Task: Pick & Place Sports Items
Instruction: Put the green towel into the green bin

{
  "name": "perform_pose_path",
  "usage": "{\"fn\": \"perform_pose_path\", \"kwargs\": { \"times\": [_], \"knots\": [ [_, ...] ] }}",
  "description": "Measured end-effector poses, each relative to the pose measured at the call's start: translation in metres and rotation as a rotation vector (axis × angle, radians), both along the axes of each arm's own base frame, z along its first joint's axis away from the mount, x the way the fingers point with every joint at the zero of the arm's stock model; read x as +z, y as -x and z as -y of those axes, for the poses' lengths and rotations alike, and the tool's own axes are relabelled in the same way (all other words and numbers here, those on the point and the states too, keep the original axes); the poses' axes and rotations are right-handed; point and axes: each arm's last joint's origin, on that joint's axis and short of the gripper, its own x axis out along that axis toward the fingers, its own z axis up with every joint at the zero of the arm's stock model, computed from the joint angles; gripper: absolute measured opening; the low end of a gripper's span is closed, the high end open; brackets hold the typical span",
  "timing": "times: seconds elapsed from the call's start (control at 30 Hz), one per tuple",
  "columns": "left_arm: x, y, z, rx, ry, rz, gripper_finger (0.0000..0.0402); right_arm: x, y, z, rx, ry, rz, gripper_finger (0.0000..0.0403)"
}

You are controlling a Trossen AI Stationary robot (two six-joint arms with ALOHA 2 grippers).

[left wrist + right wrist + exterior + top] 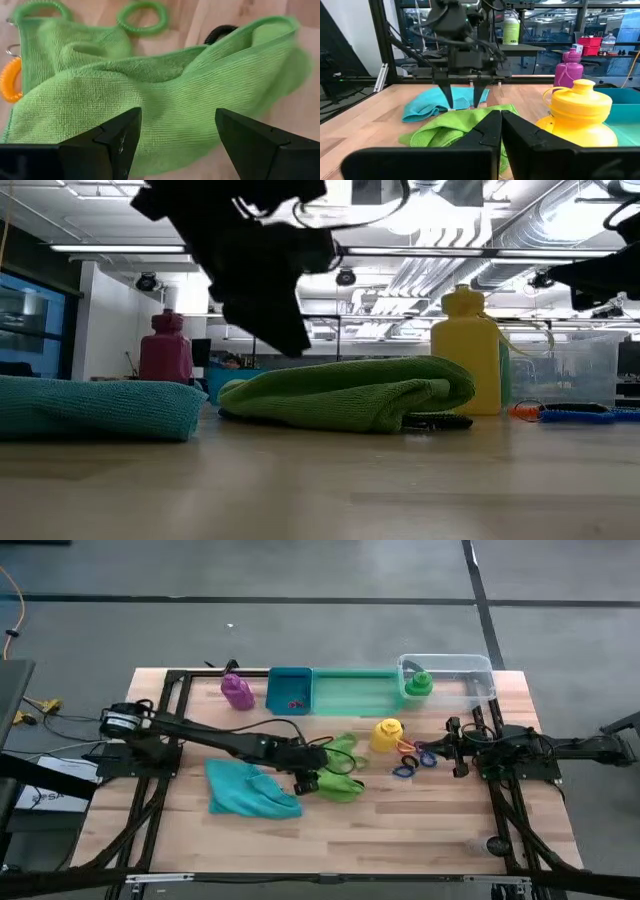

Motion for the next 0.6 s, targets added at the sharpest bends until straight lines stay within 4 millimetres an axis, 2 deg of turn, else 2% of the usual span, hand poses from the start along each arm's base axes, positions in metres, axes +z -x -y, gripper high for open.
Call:
{"fn": "perform_pose_path", "kwargs": {
  "times": [0.2,0.6],
  "knots": [
    [-0.012,-0.004,-0.001,0.023,-0.033,-0.034,0.0207,0.000,0.000,0.000,0.000,0.000,0.000,0.0000],
    [-0.017,-0.003,-0.002,0.053,-0.079,-0.062,0.0207,0.000,0.000,0.000,0.000,0.000,0.000,0.0000]
  ]
}}
